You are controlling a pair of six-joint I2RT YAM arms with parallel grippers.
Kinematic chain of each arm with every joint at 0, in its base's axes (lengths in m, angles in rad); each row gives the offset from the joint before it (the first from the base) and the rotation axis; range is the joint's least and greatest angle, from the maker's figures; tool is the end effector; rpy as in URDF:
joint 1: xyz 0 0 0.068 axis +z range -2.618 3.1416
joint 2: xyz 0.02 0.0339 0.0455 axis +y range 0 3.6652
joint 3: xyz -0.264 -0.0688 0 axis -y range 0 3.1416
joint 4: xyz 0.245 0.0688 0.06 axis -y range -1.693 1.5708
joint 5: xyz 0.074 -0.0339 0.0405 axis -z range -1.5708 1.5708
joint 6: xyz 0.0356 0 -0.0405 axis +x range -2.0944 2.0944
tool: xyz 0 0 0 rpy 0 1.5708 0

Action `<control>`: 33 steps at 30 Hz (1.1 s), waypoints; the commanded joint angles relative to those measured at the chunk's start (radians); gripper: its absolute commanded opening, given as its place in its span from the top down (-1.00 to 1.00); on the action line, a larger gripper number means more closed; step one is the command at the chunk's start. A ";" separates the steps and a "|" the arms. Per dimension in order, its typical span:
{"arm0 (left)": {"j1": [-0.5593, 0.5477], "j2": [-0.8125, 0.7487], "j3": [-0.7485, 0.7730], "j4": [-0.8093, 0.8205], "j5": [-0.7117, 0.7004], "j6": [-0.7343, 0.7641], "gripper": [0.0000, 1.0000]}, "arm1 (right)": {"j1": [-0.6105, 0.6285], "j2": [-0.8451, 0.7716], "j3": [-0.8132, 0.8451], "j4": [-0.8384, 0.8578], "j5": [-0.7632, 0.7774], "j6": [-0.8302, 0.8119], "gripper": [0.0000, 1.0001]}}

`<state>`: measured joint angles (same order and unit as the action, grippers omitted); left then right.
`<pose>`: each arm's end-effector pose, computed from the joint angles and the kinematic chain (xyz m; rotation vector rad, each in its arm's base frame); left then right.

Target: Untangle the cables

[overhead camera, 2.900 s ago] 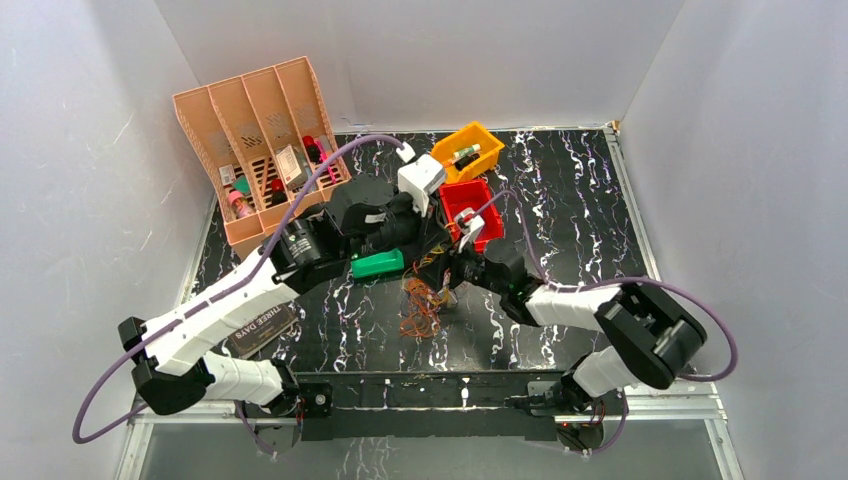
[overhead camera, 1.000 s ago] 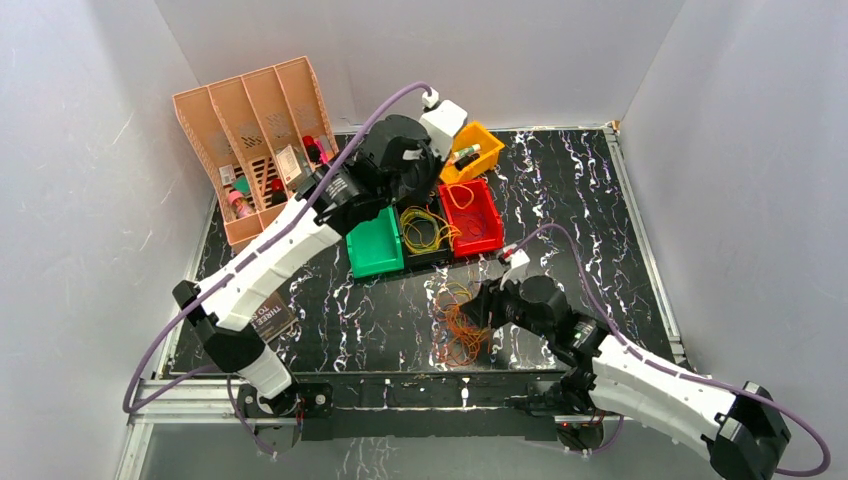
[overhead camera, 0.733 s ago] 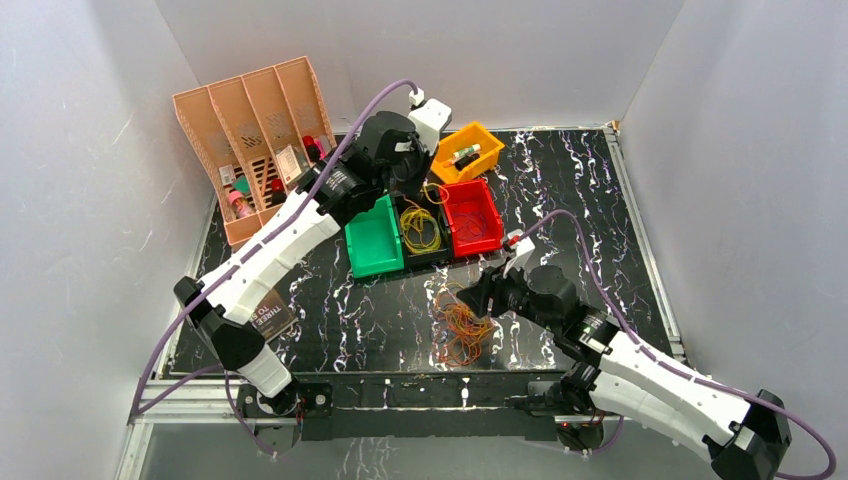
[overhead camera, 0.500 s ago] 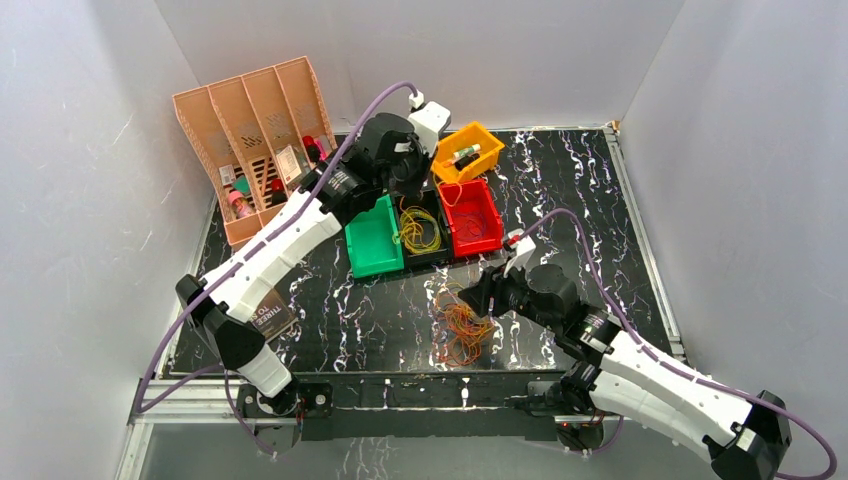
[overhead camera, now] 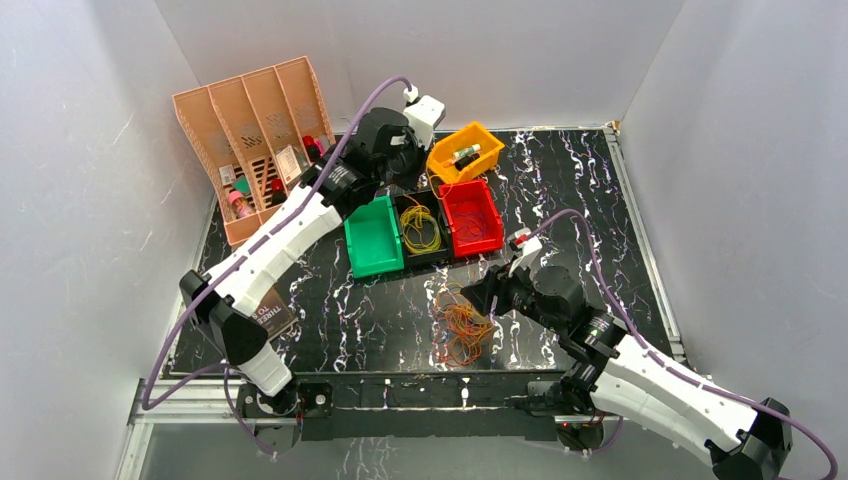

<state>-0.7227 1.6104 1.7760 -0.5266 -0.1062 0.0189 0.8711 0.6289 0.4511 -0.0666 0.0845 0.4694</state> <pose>0.2759 -0.2383 0.4382 0.6385 1.8395 -0.3666 0.1082 0.1239 0.2580 -0.3179 1.8761 0.8599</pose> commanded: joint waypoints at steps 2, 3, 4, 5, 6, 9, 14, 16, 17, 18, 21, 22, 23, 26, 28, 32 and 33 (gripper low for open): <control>0.023 0.056 0.021 0.020 0.036 0.016 1.00 | 0.004 -0.021 0.025 0.020 0.029 0.012 -0.18; 0.028 0.067 0.020 0.022 0.037 0.017 1.00 | 0.004 -0.024 0.023 0.021 0.031 0.014 -0.18; 0.031 0.076 0.021 0.024 0.037 0.019 1.00 | 0.004 -0.028 0.022 0.021 0.034 0.015 -0.18; 0.035 0.083 0.023 0.024 0.040 0.020 1.00 | 0.004 -0.031 0.019 0.021 0.035 0.015 -0.18; 0.039 0.091 0.025 0.024 0.043 0.022 1.00 | 0.004 -0.033 0.018 0.019 0.035 0.016 -0.19; 0.046 0.106 0.026 0.028 0.049 0.022 1.00 | 0.004 -0.038 0.015 0.015 0.042 0.016 -0.19; 0.062 0.129 0.023 0.033 0.053 0.020 1.00 | 0.005 -0.037 0.011 0.011 0.048 0.016 -0.19; 0.068 0.139 0.014 0.033 0.053 0.015 1.00 | 0.005 -0.034 0.011 0.011 0.049 0.012 -0.20; 0.071 0.142 0.005 0.033 0.053 0.012 1.00 | 0.005 -0.033 0.012 0.012 0.050 0.011 -0.20; 0.073 0.144 -0.008 0.033 0.054 0.009 1.00 | 0.004 -0.032 0.012 0.013 0.052 0.010 -0.20; 0.079 0.146 -0.058 0.045 0.053 0.002 1.00 | 0.003 -0.029 0.009 0.015 0.056 0.011 -0.20; 0.082 0.146 -0.077 0.052 0.055 -0.002 1.00 | 0.004 -0.028 0.007 0.017 0.055 0.011 -0.20; 0.085 0.146 -0.098 0.061 0.054 -0.005 1.00 | 0.003 -0.026 0.005 0.020 0.055 0.012 -0.20; 0.090 0.153 -0.152 0.079 0.053 -0.008 1.00 | 0.004 -0.019 0.000 0.031 0.048 0.017 -0.21; 0.093 0.159 -0.174 0.082 0.052 -0.010 1.00 | 0.004 -0.012 0.000 0.033 0.043 0.017 -0.20; 0.095 0.172 -0.203 0.091 0.067 -0.016 1.00 | 0.004 0.001 0.003 0.032 0.040 0.015 -0.21; 0.095 0.177 -0.207 0.092 0.069 -0.018 1.00 | 0.005 0.002 0.003 0.033 0.039 0.015 -0.21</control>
<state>-0.6353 1.7985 1.5837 -0.4522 -0.0628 0.0139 0.8711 0.6300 0.4469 -0.0799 0.1215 0.4755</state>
